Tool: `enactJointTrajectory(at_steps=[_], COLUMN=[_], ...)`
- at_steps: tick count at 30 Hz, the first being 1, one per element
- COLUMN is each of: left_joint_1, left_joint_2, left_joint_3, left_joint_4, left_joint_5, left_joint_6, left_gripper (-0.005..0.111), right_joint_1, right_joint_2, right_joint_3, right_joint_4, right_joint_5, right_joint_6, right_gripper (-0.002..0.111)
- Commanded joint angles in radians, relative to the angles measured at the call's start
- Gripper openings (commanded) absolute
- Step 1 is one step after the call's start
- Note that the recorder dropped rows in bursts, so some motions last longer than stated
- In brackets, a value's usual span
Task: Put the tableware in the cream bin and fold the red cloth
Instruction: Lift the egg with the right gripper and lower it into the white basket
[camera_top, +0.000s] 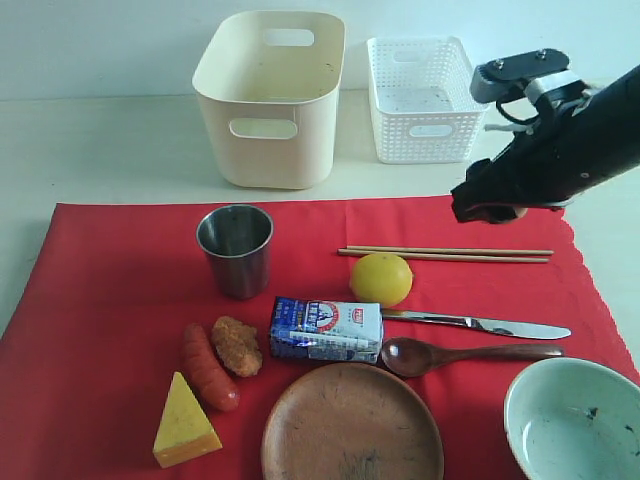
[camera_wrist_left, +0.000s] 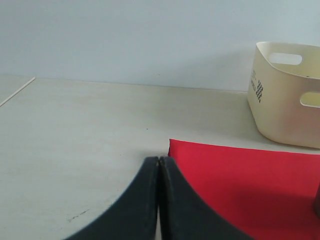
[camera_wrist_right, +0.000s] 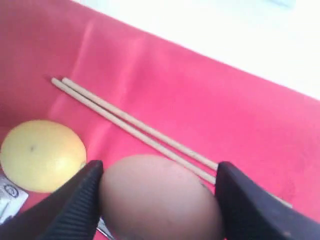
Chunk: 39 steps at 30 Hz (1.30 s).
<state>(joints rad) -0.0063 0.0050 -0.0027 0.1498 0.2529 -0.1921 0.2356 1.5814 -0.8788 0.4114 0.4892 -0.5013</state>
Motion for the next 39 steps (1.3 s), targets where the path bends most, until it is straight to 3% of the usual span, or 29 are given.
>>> enactJointTrajectory(at_steps=[1, 9, 16, 26, 29, 31, 39], left_joint_1=[-0.008, -0.008, -0.008, -0.008, -0.008, -0.008, -0.008], left_joint_2=[-0.005, -0.005, -0.005, -0.005, -0.005, -0.005, -0.005], left_joint_3=[0.003, 0.003, 0.003, 0.003, 0.003, 0.003, 0.003], left_joint_4=[0.004, 0.004, 0.004, 0.004, 0.004, 0.004, 0.004], left_joint_5=[-0.001, -0.001, -0.001, -0.001, -0.001, -0.001, -0.001], left_joint_6=[0.001, 0.001, 0.001, 0.001, 0.001, 0.001, 0.001], left_gripper=[0.003, 0.003, 0.003, 0.003, 0.003, 0.003, 0.003], right_joint_1=[0.002, 0.002, 0.002, 0.002, 0.002, 0.002, 0.004], right_joint_2=[-0.035, 0.011, 0.201, 0.604, 0.651, 0.681, 0.726], right_joint_3=[-0.007, -0.025, -0.183, -0.652, -0.697, -0.716, -0.743], right_joint_4=[0.076, 0.086, 0.086, 0.086, 0.086, 0.086, 0.084], right_joint_5=[-0.052, -0.261, -0.41, -0.458, -0.454, -0.458, -0.489], right_joint_6=[0.006, 0.008, 0.008, 0.034, 0.042, 0.042, 0.042], right_gripper=[0.0, 0.0, 0.0, 0.0, 0.0, 0.006, 0.046])
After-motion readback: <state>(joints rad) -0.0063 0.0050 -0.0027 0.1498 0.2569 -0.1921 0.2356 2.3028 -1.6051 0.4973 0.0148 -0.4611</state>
